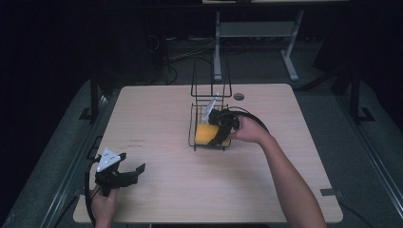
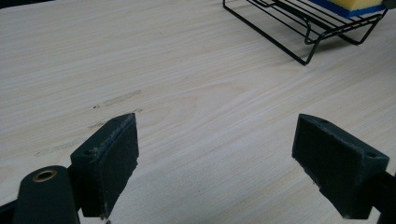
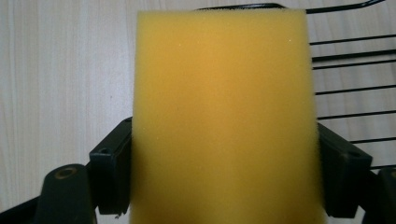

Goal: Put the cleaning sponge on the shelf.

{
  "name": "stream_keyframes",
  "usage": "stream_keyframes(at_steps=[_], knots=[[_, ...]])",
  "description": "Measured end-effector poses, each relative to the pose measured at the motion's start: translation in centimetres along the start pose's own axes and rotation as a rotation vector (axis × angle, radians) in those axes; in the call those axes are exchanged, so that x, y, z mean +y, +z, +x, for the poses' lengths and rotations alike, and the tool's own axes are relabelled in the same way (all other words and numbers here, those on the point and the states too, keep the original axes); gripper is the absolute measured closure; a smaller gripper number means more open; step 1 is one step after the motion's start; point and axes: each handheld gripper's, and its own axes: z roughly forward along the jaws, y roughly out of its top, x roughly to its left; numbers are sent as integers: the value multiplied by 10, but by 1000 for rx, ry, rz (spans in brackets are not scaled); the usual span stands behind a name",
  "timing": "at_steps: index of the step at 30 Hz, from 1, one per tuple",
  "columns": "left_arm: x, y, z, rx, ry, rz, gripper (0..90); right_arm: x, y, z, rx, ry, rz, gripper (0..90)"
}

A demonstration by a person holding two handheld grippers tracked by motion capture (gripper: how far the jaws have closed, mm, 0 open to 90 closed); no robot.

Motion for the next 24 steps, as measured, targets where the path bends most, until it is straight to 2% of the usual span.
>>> stream_keyframes(at_steps=[2, 5, 13, 14, 16, 20, 24], knots=[[0, 0, 0, 1, -2, 0, 140, 3, -1, -2, -8, -4, 9, 214], [0, 0, 0, 0, -5, 0, 140, 5, -3, -6, -2, -3, -18, 214], [0, 0, 0, -2, -4, -1, 141, 9, 0, -16, -21, 3, 30, 214], [0, 1, -1, 0, -4, -3, 141, 8, -1, -20, -28, 21, -1, 214], [0, 1, -1, 0, -4, -3, 141, 8, 0, -22, -25, 27, -6, 214], [0, 1, -1, -3, -3, 1, 141, 6, 10, -27, -17, 27, 26, 214], [0, 1, 0, -2, -3, 4, 141, 8, 18, -28, -10, 23, 19, 213]])
